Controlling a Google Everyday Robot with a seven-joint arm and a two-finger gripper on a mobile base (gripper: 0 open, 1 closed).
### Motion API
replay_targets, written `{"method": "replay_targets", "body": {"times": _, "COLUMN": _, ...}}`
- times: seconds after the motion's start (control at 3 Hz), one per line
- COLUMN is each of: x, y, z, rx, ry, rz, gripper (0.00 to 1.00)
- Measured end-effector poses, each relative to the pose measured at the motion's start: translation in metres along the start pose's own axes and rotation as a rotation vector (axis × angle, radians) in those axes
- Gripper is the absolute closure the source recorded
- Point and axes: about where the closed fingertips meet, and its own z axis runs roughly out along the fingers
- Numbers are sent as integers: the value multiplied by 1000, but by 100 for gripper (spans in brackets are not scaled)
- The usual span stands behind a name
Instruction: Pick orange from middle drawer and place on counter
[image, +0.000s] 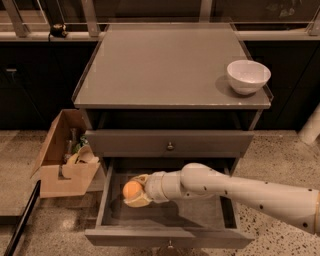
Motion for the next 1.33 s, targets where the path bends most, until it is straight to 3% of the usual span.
{"method": "replay_targets", "body": {"times": 0.33, "x": 0, "y": 0, "z": 0, "rx": 0, "ry": 0, "rz": 0, "gripper": 100}}
{"method": "replay_targets", "body": {"times": 0.67, "x": -16, "y": 4, "z": -21, "rx": 54, "ry": 22, "rz": -24, "gripper": 100}}
{"method": "replay_targets", "body": {"times": 1.33, "x": -62, "y": 10, "z": -84, "rx": 237, "ry": 86, "rz": -125, "gripper": 100}}
